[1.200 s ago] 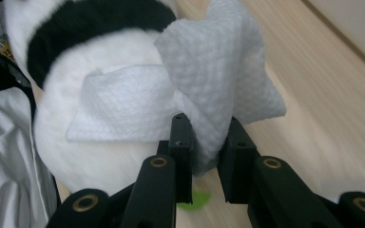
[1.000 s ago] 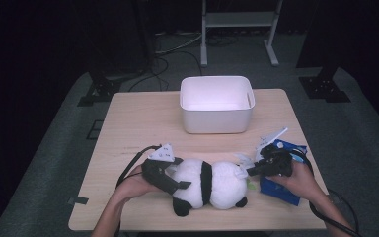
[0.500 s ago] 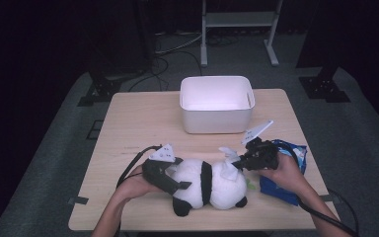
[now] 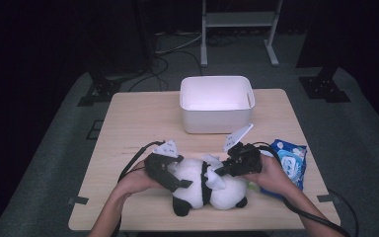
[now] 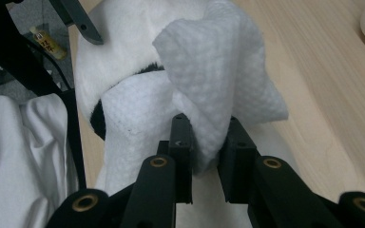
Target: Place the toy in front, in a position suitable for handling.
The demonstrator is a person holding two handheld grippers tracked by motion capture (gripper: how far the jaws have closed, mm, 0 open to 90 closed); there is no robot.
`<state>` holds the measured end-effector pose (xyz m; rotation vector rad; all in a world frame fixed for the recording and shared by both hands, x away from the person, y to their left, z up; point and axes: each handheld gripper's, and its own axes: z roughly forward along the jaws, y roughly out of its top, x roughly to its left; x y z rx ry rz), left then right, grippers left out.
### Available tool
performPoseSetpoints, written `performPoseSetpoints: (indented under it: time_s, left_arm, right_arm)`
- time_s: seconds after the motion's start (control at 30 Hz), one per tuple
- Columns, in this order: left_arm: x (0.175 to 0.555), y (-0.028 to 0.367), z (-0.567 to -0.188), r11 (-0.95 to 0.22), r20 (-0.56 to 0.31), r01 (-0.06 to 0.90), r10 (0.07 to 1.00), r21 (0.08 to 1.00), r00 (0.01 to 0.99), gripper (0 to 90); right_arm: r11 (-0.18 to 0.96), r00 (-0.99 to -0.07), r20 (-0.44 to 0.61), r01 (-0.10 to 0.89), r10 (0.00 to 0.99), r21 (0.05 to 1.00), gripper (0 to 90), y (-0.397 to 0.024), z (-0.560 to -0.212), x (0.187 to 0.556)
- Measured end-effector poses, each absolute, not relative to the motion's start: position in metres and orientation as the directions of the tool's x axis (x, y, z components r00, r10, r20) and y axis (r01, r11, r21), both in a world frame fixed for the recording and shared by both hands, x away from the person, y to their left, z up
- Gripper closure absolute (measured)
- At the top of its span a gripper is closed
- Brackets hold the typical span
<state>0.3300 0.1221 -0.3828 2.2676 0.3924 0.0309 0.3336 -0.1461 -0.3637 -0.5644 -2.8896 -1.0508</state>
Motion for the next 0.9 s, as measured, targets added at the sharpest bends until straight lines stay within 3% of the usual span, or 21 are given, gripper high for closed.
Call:
performPoseSetpoints:
  time_s: [0.33, 0.6, 0.77, 0.9]
  left_arm:
    - [0.348, 0.100, -0.375, -0.701, -0.126, 0.233, 0.202, 0.674, 0.971, 3.9]
    - [0.368, 0.091, -0.382, -0.730, -0.233, 0.283, 0.173, 0.622, 0.957, 0.0]
    - [0.373, 0.090, -0.390, -0.734, -0.253, 0.288, 0.162, 0.615, 0.954, 0.0]
    - [0.372, 0.094, -0.389, -0.730, -0.219, 0.275, 0.174, 0.626, 0.960, 21.5]
  right_arm:
    - [0.715, -0.940, 0.141, 0.328, 0.310, 0.617, 76.5, -0.149, -0.362, 0.335]
    - [0.704, -0.939, 0.145, 0.330, 0.312, 0.629, 76.5, -0.158, -0.363, 0.332]
    - [0.701, -0.939, 0.149, 0.332, 0.310, 0.631, 76.5, -0.157, -0.366, 0.334]
    - [0.690, -0.932, 0.165, 0.351, 0.322, 0.633, 76.5, -0.159, -0.369, 0.338]
